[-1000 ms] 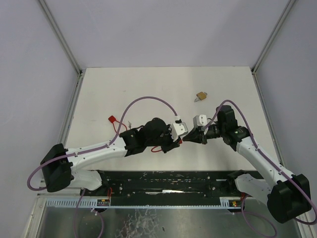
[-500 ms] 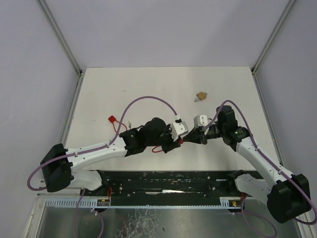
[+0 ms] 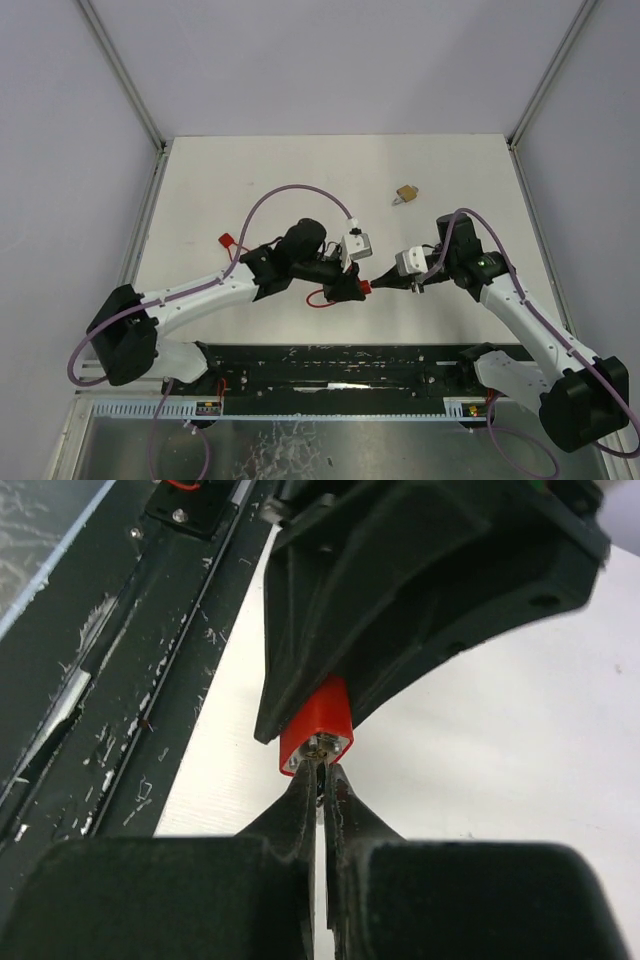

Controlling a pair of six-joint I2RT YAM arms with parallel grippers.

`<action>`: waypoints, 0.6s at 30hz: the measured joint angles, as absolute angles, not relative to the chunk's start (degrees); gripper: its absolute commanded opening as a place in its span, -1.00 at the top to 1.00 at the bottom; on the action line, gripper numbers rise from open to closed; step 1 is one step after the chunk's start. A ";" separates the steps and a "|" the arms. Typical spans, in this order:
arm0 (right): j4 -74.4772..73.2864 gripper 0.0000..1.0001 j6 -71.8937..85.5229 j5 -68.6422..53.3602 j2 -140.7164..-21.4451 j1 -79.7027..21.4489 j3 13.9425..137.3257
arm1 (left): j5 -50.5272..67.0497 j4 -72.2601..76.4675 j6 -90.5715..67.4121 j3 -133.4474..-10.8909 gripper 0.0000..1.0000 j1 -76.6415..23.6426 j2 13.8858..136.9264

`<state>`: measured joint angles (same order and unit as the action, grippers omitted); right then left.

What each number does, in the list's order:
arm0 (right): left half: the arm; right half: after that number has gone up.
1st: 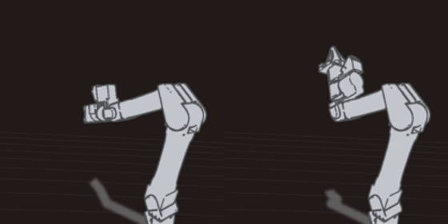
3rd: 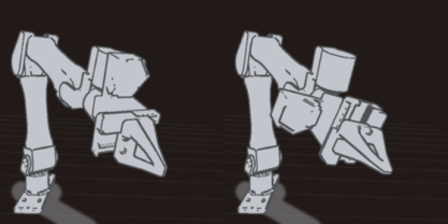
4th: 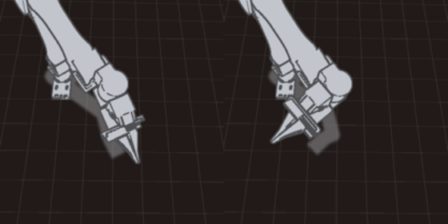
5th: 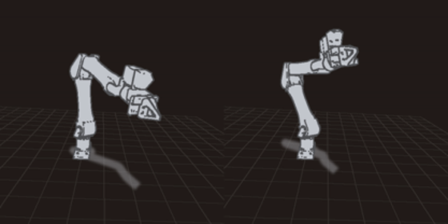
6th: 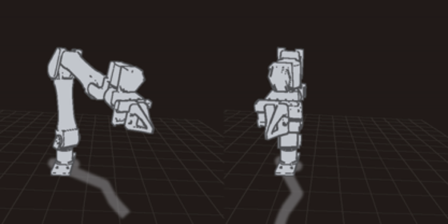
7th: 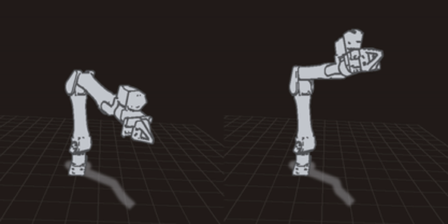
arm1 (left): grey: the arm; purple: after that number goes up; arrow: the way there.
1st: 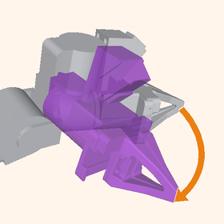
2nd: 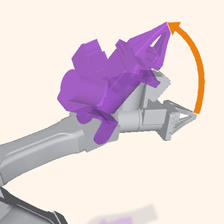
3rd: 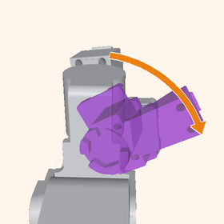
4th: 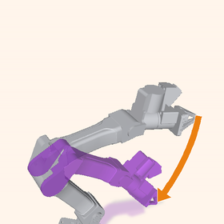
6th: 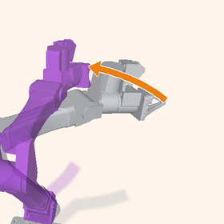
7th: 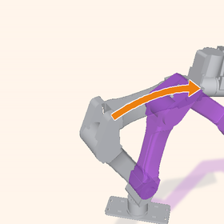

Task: Lock with the key
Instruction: Lock the lock.

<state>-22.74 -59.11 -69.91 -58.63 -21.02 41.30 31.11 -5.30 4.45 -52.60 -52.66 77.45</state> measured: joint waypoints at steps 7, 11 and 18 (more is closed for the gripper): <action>-28.10 1.00 -63.94 -69.17 -58.30 -20.99 41.82 | 42.33 -4.05 0.08 -53.93 1.00 -49.56 81.97; -25.71 1.00 -59.29 -70.13 -59.18 -20.91 41.82 | 32.12 -6.15 8.10 -53.08 1.00 -53.04 78.13; -21.65 1.00 -48.42 -75.00 -60.86 -19.79 41.39 | 14.96 -0.99 26.39 -46.37 1.00 -61.78 71.46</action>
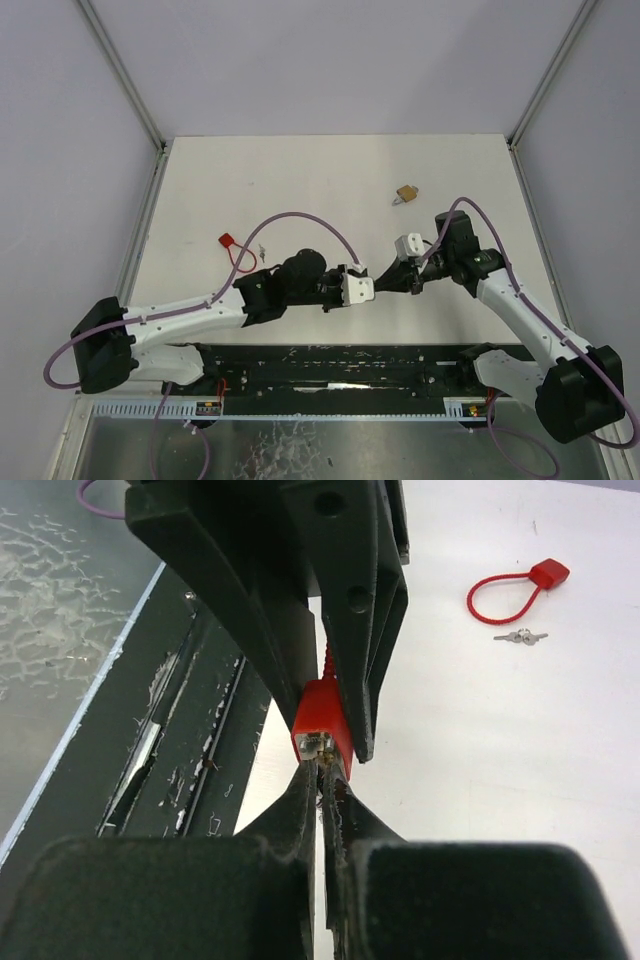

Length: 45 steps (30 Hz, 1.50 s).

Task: Lock with the key
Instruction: Lock the lock.

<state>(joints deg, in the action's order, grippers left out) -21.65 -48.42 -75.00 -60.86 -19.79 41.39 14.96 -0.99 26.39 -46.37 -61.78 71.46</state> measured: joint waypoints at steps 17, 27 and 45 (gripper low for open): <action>-18.61 1.00 -38.17 -74.08 -68.23 -18.57 41.47 | 16.53 -10.61 20.75 -53.71 1.00 -59.61 78.72; -17.45 1.00 -33.54 -73.25 -69.14 -18.59 41.69 | 0.64 -5.56 27.77 -49.21 1.00 -65.98 75.96; -22.70 1.00 -50.46 -72.53 -59.11 -18.68 41.80 | 19.92 -5.87 18.39 -51.59 1.00 -58.96 75.24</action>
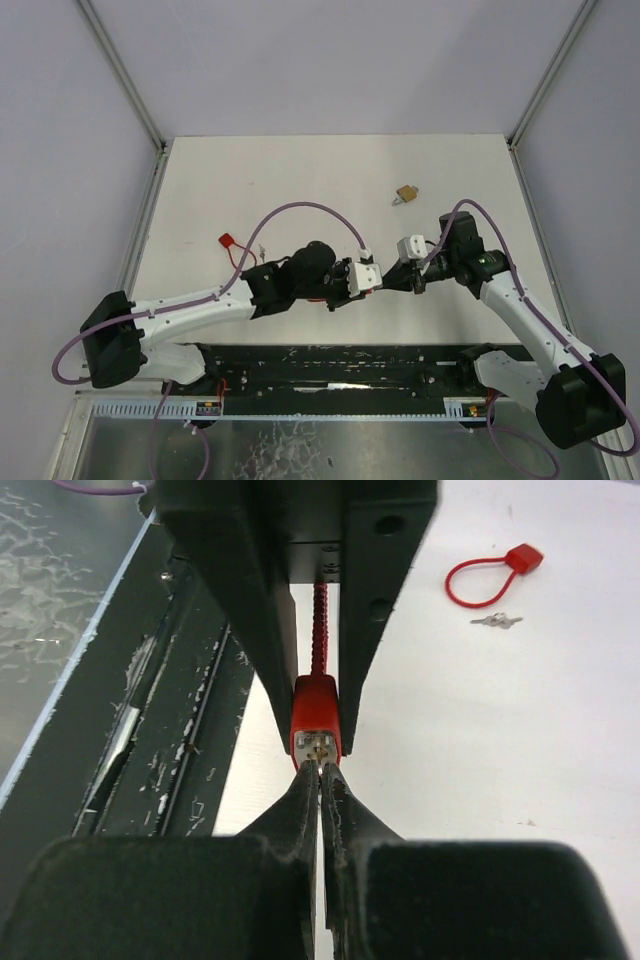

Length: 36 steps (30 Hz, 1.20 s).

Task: Lock with the key
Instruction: Lock the lock.

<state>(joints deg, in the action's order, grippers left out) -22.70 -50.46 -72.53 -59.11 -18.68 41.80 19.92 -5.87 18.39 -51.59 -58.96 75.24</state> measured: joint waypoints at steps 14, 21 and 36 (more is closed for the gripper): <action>-24.16 1.00 -50.70 -72.53 -62.26 -19.14 41.71 | 2.48 -2.37 24.71 -46.48 1.00 -66.81 72.42; -23.92 1.00 -52.45 -73.63 -60.38 -19.16 41.67 | 22.39 -1.65 16.23 -46.61 1.00 -57.54 72.23; -28.01 1.00 -55.20 -72.84 -58.70 -17.80 41.65 | -0.56 -1.76 22.31 -46.19 1.00 -68.20 72.25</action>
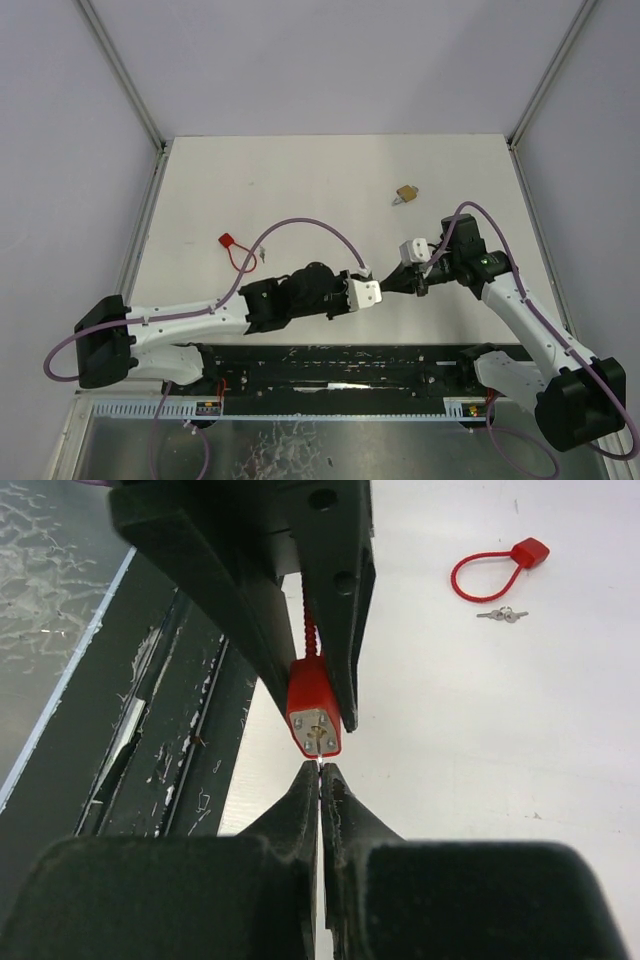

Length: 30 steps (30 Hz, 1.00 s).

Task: Lock with the key
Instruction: Lock the lock, then place the lock at the center of the board.

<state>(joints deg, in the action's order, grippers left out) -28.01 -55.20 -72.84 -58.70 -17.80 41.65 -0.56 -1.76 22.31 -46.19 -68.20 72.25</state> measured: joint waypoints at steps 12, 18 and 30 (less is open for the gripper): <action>-24.51 1.00 -53.93 -73.84 -58.43 -16.84 42.04 | 15.11 -2.02 16.08 -44.69 1.00 -59.53 68.60; -22.74 1.00 -51.22 -70.13 -58.37 -13.82 41.93 | 7.44 -6.26 19.29 -40.05 1.00 -66.11 66.76; -3.51 1.00 -29.82 -67.96 -62.19 -11.42 35.53 | 15.73 2.26 0.40 -38.11 1.00 -43.57 65.60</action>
